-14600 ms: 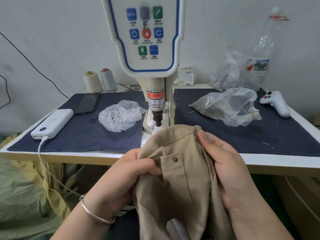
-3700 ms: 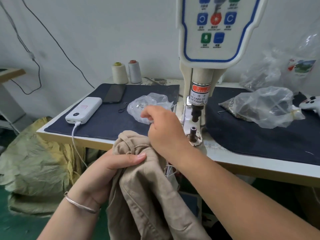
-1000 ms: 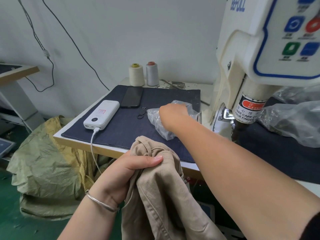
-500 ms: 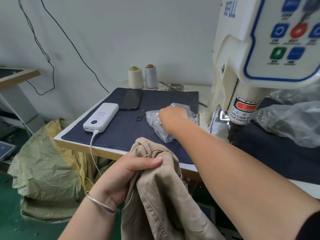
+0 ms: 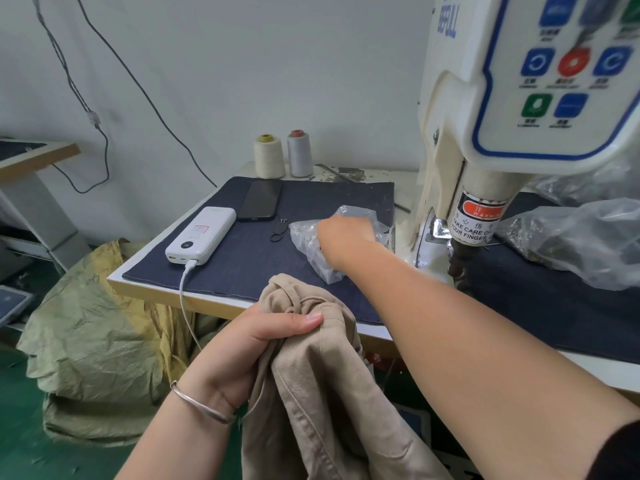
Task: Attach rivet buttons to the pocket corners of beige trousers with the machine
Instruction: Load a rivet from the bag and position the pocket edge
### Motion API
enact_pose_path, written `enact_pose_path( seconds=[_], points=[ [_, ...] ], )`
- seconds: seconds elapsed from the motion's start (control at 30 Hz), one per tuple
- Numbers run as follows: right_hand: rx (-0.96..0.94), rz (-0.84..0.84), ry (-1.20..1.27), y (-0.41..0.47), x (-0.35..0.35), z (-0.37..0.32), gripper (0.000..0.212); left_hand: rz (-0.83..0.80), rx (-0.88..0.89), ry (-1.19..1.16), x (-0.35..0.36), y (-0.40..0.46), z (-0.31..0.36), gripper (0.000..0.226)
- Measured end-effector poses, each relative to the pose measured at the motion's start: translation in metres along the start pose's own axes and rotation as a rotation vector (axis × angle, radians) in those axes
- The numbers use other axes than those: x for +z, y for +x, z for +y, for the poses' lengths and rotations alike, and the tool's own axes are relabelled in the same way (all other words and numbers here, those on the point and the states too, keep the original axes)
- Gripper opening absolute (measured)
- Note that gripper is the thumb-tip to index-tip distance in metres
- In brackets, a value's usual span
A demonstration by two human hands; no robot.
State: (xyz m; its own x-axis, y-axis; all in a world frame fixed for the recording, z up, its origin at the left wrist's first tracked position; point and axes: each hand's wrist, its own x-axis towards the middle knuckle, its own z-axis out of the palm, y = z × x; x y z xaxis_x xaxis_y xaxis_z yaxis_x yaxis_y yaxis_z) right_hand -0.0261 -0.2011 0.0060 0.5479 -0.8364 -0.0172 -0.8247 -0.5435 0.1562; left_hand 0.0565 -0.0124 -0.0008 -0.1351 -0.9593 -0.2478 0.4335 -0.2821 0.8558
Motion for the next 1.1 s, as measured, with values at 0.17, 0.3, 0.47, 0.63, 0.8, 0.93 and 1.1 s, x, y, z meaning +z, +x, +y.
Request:
enact_pose_path(
  seconds=[0.17, 0.3, 0.47, 0.63, 0.8, 0.93, 1.1],
  points=[
    [0.044, 0.042, 0.013, -0.0013, -0.0002, -0.0011, 0.019, -0.001, 0.010, -0.003, -0.0018, 0.0001, 0.0002, 0.030],
    [0.046, 0.054, -0.016, 0.0004, 0.0022, -0.0007, 0.021, 0.004, 0.021, -0.002, -0.0031, -0.0010, 0.0000, 0.029],
    [0.007, 0.057, -0.025, 0.0012, 0.0026, 0.0031, 0.022, 0.001, 0.023, 0.001, -0.0039, -0.0005, 0.0002, 0.031],
    [-0.016, 0.055, -0.018, -0.0003, -0.0011, 0.0054, 0.018, -0.009, 0.018, 0.007, -0.0035, 0.0000, -0.0005, 0.029],
    [-0.017, 0.051, -0.025, 0.0011, 0.0017, 0.0066, 0.019, -0.012, 0.026, 0.017, -0.0025, 0.0013, -0.0001, 0.030],
    [0.001, 0.059, -0.020, 0.0001, 0.0035, 0.0062, 0.023, -0.005, 0.024, 0.012, -0.0021, 0.0022, -0.0002, 0.026],
    [0.008, 0.053, -0.008, -0.0003, 0.0046, 0.0057, 0.031, 0.007, 0.027, 0.007, -0.0010, 0.0016, 0.0002, 0.030]
  ],
)
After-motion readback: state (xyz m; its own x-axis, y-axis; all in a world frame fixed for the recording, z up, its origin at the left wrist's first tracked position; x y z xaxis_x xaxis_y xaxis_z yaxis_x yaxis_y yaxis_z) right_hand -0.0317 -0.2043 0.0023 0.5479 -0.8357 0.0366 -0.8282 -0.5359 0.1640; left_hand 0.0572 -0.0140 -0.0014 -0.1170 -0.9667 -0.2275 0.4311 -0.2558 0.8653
